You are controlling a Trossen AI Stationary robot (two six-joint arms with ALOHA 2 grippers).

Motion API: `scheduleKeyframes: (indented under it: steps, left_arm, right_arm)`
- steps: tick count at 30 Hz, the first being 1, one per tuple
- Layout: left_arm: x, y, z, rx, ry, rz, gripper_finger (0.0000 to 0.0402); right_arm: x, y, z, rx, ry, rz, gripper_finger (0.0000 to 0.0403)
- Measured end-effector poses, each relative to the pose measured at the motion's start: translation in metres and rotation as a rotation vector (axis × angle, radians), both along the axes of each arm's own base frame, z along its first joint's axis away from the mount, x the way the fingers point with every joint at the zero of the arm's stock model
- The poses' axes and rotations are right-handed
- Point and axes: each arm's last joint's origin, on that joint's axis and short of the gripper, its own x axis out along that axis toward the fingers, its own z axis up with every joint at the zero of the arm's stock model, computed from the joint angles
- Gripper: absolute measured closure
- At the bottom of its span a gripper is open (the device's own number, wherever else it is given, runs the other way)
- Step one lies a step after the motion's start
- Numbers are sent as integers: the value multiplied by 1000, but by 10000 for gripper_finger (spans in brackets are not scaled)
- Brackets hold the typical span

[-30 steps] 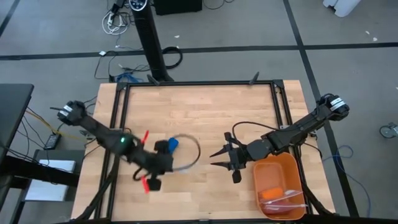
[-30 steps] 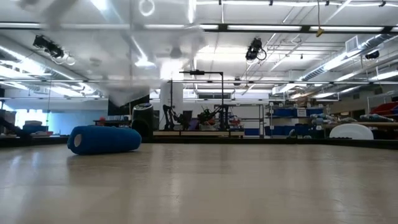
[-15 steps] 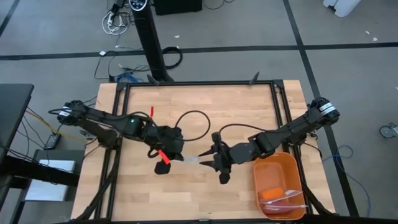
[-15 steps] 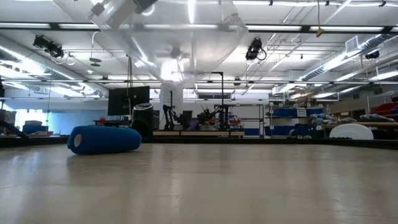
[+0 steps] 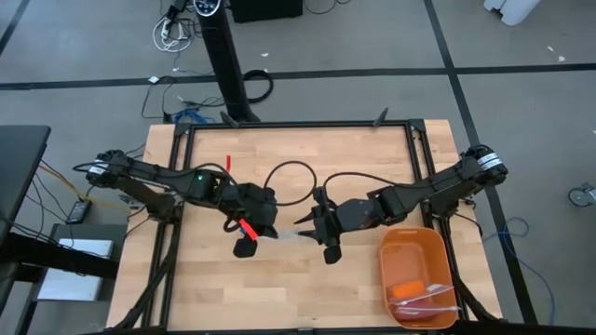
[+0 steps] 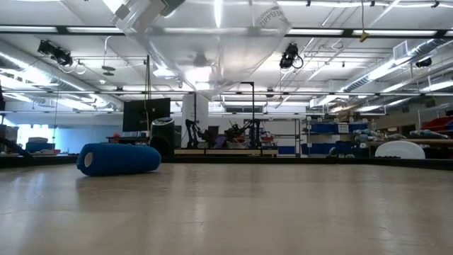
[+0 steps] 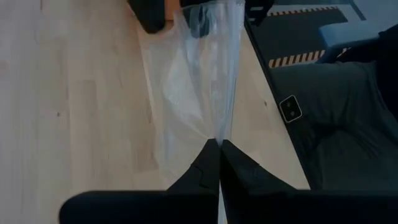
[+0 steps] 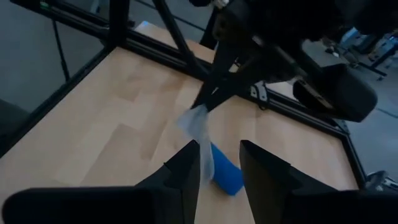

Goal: Roll bandage
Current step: Open the transparent zip lock bag

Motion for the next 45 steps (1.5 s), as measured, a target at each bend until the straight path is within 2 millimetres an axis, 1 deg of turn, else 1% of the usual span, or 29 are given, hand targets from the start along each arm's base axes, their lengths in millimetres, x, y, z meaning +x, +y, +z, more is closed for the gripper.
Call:
scheduleKeyframes:
  steps: [2, 4, 6, 9, 10, 14, 18, 22, 27, 30, 33, 36, 41, 45]
  left_arm:
    - [1, 2, 0, 0, -5, 5, 397]
    - [3, 3, 2, -5, -30, 12, 397]
    - [4, 5, 3, -6, -45, 15, 397]
    - [5, 7, 3, 14, -58, 17, 396]
    - [5, 7, 3, 25, -59, 28, 396]
    - [6, 10, 3, 97, -76, 91, 385]
    - [5, 11, 3, 190, -87, 107, 357]
    - [2, 8, 5, 250, -111, 107, 326]
    - [-9, 6, 19, 267, -189, 84, 298]
    - [-17, 6, 28, 276, -232, 84, 289]
    - [-28, 6, 33, 283, -313, 72, 285]
    - [-37, 6, 23, 277, -460, 66, 284]
    - [-55, 12, -13, 237, -674, 107, 284]
    - [-70, 16, -43, 194, -800, 136, 284]
  right_arm:
    - [1, -1, -1, 18, 12, 43, 296]
    - [2, -3, -1, 41, 25, 89, 311]
    - [3, -7, -1, 48, 27, 93, 337]
    - [4, -11, -2, 45, 33, 79, 388]
    - [4, -12, -2, 44, 39, 77, 395]
    - [2, -11, -5, 30, 72, 60, 398]
    - [-3, -4, -6, -31, 75, -29, 400]
    - [-12, 1, -5, -1, 97, -96, 401]
    - [-18, 3, -8, -3, 125, -171, 402]
    - [-20, 3, -7, 18, 118, -181, 402]
    - [-22, 2, -15, 37, 120, -181, 402]
    - [-23, 0, -28, 53, 132, -185, 402]
    - [-22, -6, -47, 115, 53, -162, 403]
    - [-28, -12, -60, 152, -40, -147, 403]
